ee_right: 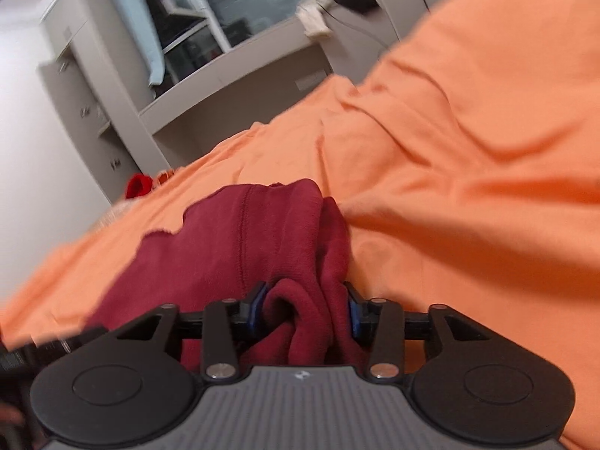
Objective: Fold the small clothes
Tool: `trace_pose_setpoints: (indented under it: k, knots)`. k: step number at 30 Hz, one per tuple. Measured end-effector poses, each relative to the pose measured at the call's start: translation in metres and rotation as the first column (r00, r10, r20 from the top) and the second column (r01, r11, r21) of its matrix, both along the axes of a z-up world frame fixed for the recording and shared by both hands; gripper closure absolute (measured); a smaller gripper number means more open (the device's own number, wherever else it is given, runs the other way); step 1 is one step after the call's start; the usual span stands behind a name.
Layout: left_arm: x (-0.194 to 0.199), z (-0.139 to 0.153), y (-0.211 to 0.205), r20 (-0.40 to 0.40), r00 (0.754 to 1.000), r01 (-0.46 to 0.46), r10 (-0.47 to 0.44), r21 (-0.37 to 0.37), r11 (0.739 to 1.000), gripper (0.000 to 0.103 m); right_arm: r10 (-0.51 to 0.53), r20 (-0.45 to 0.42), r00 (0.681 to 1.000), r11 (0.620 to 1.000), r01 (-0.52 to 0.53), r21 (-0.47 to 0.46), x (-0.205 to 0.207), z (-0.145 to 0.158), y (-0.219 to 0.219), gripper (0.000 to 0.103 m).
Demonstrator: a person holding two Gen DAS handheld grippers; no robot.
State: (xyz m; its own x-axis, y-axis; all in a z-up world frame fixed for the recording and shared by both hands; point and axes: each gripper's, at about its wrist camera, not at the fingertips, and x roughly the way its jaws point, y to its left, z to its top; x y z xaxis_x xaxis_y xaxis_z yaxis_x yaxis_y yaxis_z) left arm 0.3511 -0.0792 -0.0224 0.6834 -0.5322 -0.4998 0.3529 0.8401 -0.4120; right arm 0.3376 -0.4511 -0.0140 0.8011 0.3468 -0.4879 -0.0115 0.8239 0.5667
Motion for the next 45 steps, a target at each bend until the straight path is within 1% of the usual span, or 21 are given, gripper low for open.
trace_pose_setpoints:
  k: [2,4,5,8,10,13,15,20,25,29,31,33,35,36,38,39,40,41,42,43,45]
  knots:
    - [-0.001,0.001,0.0,-0.001,1.0,-0.001,0.001,0.0,1.0,0.0,-0.007,-0.03,1.0,0.995,0.01,0.098,0.01,-0.004,-0.011,0.043]
    - [-0.003,0.001,0.0,0.001,1.0,-0.001,0.001,0.0,1.0,0.0,-0.005,-0.046,0.999,0.987,0.013,0.162,0.019,-0.006,-0.018,0.037]
    - [-0.003,0.001,0.0,0.002,1.0,-0.001,0.001,0.001,1.0,0.0,-0.006,-0.047,0.999,0.983,0.015,0.181,0.022,-0.007,-0.021,0.037]
    - [-0.003,0.001,0.0,0.003,1.0,-0.001,0.001,0.0,1.0,0.0,-0.014,-0.053,0.999,0.976,0.025,0.216,0.029,-0.01,-0.024,0.04]
    - [-0.003,0.001,0.0,0.004,1.0,-0.002,0.002,0.001,1.0,0.0,-0.019,-0.06,0.998,0.972,0.032,0.231,0.031,-0.015,-0.025,0.048]
    - [-0.004,0.001,0.0,0.008,1.0,-0.003,0.003,0.001,1.0,0.0,-0.022,-0.056,0.998,0.977,0.034,0.21,0.029,-0.017,-0.022,0.058]
    - [-0.004,0.001,-0.001,0.008,1.0,-0.003,0.003,0.001,1.0,0.0,-0.021,-0.045,0.999,0.985,0.029,0.171,0.026,-0.016,-0.017,0.061]
    - [-0.002,0.003,0.0,-0.002,1.0,0.005,-0.005,0.008,1.0,0.0,-0.022,-0.029,0.999,0.993,0.025,0.119,0.026,-0.012,-0.009,0.062]
    - [0.006,0.01,0.002,-0.013,1.0,0.018,-0.018,0.01,1.0,0.0,-0.029,-0.03,0.999,0.994,0.032,0.104,0.024,-0.011,-0.007,0.061]
    - [0.019,0.014,0.0,-0.054,0.999,-0.003,0.002,-0.008,1.0,0.001,-0.036,-0.024,0.999,0.996,0.038,0.082,0.018,-0.01,-0.002,0.06]
    - [0.026,0.011,-0.003,-0.091,0.996,0.007,-0.007,0.009,1.0,0.001,-0.037,-0.023,0.999,0.996,0.039,0.075,0.018,-0.009,-0.002,0.06]
    - [0.027,0.009,-0.003,-0.098,0.995,0.014,-0.013,0.012,1.0,0.001,-0.04,-0.022,0.999,0.997,0.041,0.067,0.017,-0.008,0.0,0.062]
    - [0.027,0.01,-0.005,-0.1,0.995,0.017,-0.015,0.025,1.0,0.004,-0.043,-0.015,0.999,0.998,0.044,0.05,0.015,-0.005,0.003,0.067]
    - [0.027,0.012,-0.006,-0.1,0.995,0.02,-0.017,0.032,0.999,0.009,-0.043,-0.006,0.999,0.998,0.043,0.035,0.013,-0.002,0.006,0.072]
    - [0.026,0.014,-0.009,-0.099,0.995,0.027,-0.024,0.027,0.999,0.029,-0.037,0.026,0.999,0.999,0.037,-0.023,0.009,0.008,0.015,0.077]
    - [0.027,0.015,-0.009,-0.1,0.994,0.038,-0.036,0.016,0.999,0.05,-0.031,0.05,0.998,0.998,0.034,-0.054,0.006,0.013,0.021,0.078]
    - [0.026,0.017,-0.011,-0.094,0.995,0.041,-0.04,0.007,0.999,0.063,-0.025,0.075,0.997,0.996,0.032,-0.081,0.003,0.019,0.026,0.079]
    - [0.026,0.019,-0.012,-0.08,0.996,0.028,-0.027,0.017,0.999,0.067,-0.019,0.106,0.994,0.993,0.031,-0.112,0.001,0.025,0.033,0.079]
    - [0.025,0.021,-0.014,-0.066,0.997,0.027,-0.024,0.031,0.999,0.076,-0.014,0.135,0.991,0.99,0.033,-0.138,-0.002,0.03,0.039,0.079]
    - [0.024,0.024,-0.015,-0.05,0.998,0.03,-0.028,0.037,0.999,0.08,-0.008,0.164,0.986,0.987,0.034,-0.16,-0.004,0.035,0.044,0.08]
    - [0.02,0.03,-0.014,-0.014,1.0,0.024,-0.024,0.047,0.999,0.083,0.006,0.22,0.976,0.98,0.038,-0.195,-0.007,0.044,0.055,0.08]
